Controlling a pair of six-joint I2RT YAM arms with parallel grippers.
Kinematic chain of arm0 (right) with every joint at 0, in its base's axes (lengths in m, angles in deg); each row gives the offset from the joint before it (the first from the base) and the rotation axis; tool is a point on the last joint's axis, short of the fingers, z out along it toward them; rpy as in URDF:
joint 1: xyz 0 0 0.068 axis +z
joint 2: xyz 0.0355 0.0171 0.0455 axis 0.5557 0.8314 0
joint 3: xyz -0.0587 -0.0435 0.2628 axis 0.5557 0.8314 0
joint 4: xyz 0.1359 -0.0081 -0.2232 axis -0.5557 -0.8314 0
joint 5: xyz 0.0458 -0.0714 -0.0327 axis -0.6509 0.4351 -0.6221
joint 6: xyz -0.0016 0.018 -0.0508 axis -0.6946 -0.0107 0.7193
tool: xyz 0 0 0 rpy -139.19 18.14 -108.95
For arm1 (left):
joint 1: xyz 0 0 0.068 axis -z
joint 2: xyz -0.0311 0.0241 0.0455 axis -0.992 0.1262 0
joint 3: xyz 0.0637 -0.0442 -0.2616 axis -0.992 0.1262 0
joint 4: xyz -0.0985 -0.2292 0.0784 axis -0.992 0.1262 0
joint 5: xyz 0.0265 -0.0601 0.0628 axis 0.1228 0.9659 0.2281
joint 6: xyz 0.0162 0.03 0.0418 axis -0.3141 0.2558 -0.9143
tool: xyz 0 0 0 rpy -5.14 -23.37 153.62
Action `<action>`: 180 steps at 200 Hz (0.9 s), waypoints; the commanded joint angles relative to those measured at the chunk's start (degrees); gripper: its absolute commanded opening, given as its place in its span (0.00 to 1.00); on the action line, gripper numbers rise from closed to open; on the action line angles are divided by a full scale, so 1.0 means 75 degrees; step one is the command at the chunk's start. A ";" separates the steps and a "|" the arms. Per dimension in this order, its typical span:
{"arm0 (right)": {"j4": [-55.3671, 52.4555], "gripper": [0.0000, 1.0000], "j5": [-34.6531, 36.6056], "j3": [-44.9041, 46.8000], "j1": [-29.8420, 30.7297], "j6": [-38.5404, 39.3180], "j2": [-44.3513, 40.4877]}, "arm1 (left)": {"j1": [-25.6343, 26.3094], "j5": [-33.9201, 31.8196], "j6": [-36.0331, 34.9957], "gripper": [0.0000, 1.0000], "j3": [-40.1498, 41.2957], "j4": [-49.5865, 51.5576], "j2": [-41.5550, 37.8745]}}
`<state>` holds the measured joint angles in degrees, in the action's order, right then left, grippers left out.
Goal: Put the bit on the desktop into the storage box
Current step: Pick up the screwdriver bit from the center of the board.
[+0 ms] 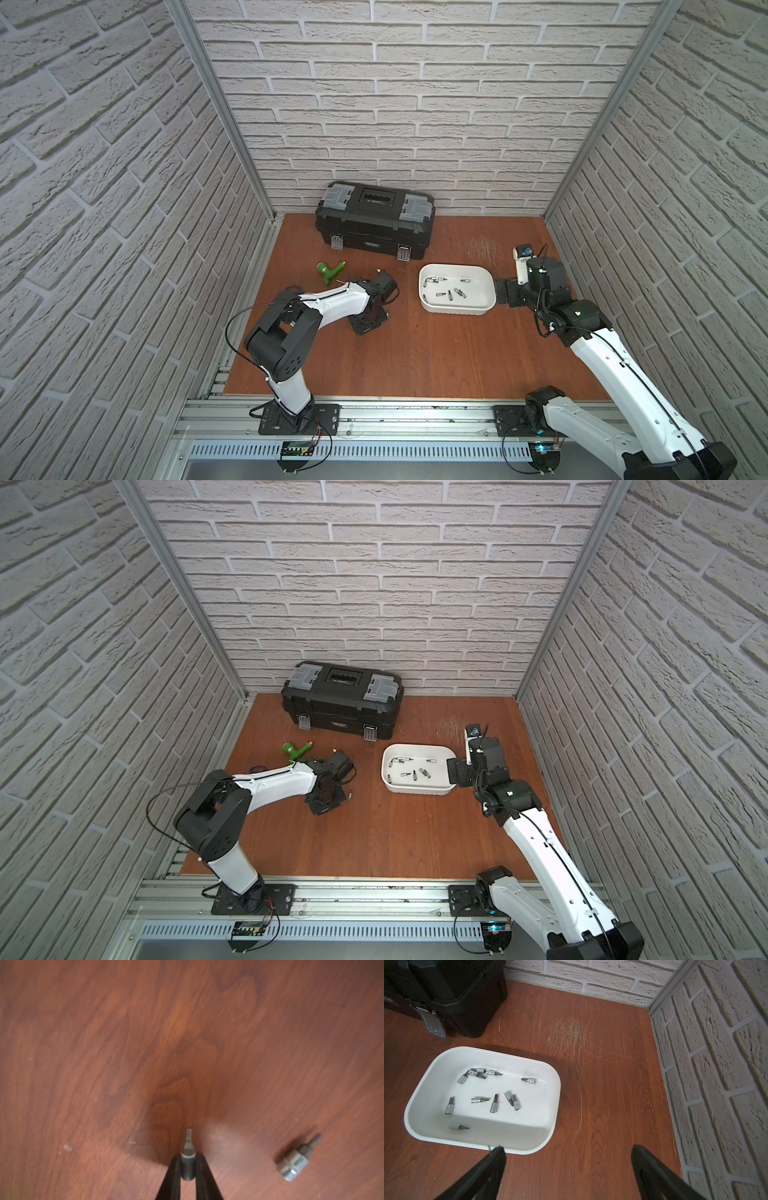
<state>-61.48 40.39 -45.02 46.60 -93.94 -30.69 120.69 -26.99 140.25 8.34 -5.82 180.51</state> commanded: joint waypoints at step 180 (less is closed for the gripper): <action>0.0255 0.99 0.0165 0.0108 -0.0095 -0.0015 -0.0069 | 0.0992 -0.0776 -0.2118 0.04 -0.2998 0.0314 0.0113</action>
<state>-61.48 40.45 -45.02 46.60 -93.94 -30.69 126.63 -31.40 128.51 -9.17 -4.53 177.96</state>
